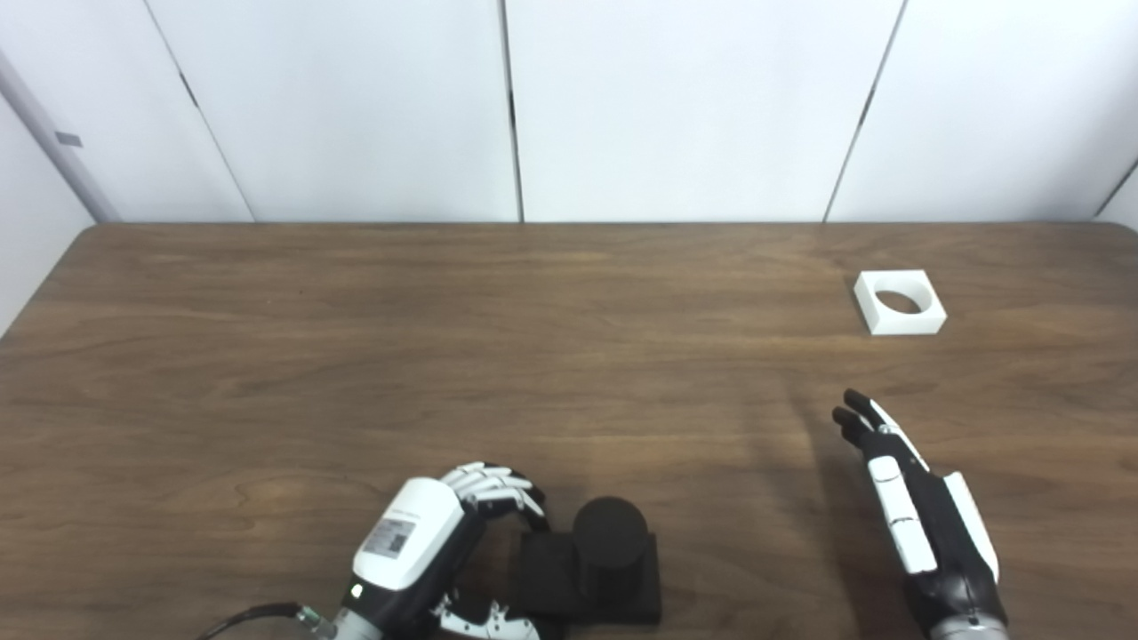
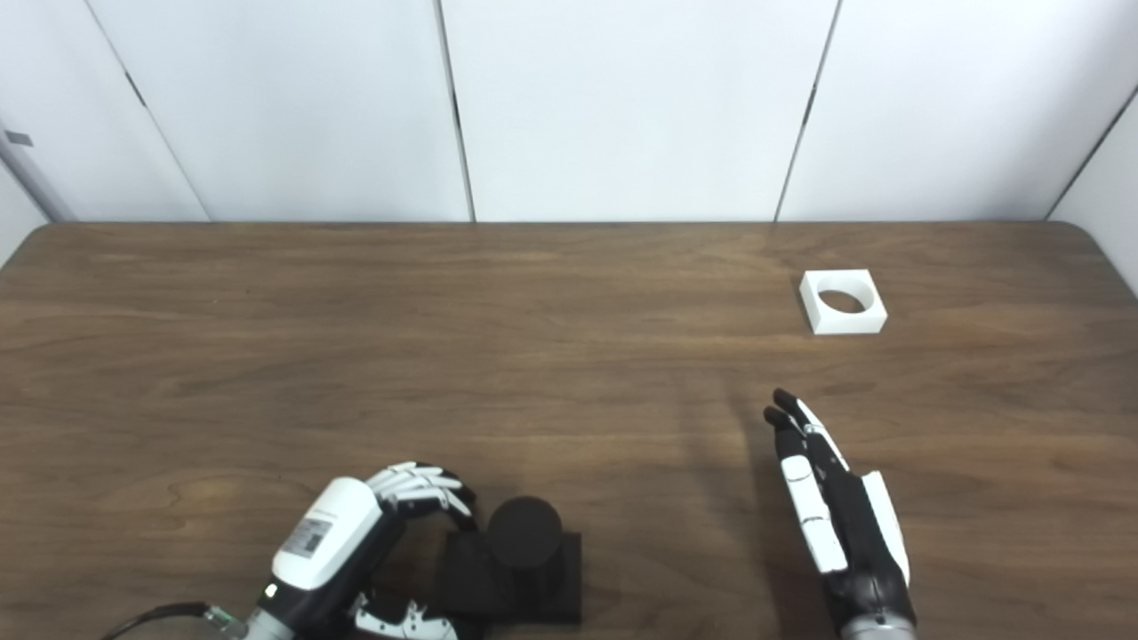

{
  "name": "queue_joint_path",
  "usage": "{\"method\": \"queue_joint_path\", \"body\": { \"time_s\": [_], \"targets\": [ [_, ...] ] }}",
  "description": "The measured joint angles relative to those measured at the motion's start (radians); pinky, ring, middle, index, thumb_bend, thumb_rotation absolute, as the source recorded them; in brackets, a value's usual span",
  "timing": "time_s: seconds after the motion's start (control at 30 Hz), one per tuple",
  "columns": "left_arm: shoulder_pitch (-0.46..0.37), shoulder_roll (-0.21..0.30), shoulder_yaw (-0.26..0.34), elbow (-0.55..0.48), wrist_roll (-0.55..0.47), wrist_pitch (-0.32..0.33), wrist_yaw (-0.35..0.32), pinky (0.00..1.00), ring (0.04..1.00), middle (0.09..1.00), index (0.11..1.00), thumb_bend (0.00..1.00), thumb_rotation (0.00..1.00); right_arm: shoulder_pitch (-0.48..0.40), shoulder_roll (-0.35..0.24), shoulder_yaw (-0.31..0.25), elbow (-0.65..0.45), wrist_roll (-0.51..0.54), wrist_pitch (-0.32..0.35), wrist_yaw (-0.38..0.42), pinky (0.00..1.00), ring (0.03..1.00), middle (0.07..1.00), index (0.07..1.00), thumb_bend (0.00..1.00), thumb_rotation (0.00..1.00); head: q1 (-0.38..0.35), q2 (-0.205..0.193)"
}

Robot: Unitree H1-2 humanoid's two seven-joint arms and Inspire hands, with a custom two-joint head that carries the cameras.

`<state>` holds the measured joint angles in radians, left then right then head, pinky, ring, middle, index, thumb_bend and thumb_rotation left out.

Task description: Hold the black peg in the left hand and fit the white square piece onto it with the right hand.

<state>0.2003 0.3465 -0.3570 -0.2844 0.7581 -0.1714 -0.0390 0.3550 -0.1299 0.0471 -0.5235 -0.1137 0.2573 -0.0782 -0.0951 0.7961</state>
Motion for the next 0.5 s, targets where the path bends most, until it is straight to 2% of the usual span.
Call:
{"method": "queue_joint_path", "body": {
  "time_s": [0.23, 0.4, 0.43, 0.5],
  "targets": [
    [-0.002, -0.02, 0.003, -0.004, 0.067, 0.016, -0.011, 0.88, 0.816, 0.745, 0.485, 0.52, 0.05, 0.0, -0.001, -0.005, -0.03, 0.018, 0.03, 0.004, 1.0, 0.935, 0.895, 0.904, 0.4, 1.0, -0.005, 0.018],
    [-0.002, -0.033, 0.003, -0.009, 0.102, 0.026, -0.016, 0.9, 0.814, 0.734, 0.485, 0.52, 0.05, 0.0, -0.003, -0.009, -0.036, 0.028, 0.05, 0.011, 1.0, 0.938, 0.892, 0.904, 0.4, 0.99, -0.009, 0.017],
    [-0.003, -0.035, 0.003, -0.011, 0.105, 0.029, -0.019, 0.89, 0.814, 0.733, 0.485, 0.52, 0.05, 0.0, -0.003, -0.011, -0.038, 0.029, 0.056, 0.013, 1.0, 0.94, 0.895, 0.906, 0.41, 0.97, -0.011, 0.017],
    [-0.002, -0.035, 0.003, -0.02, 0.109, 0.04, -0.03, 0.88, 0.812, 0.729, 0.485, 0.52, 0.05, -0.001, -0.003, -0.016, -0.048, 0.05, 0.084, 0.017, 1.0, 0.955, 0.908, 0.915, 0.4, 0.83, -0.014, 0.015]
  ]
}}
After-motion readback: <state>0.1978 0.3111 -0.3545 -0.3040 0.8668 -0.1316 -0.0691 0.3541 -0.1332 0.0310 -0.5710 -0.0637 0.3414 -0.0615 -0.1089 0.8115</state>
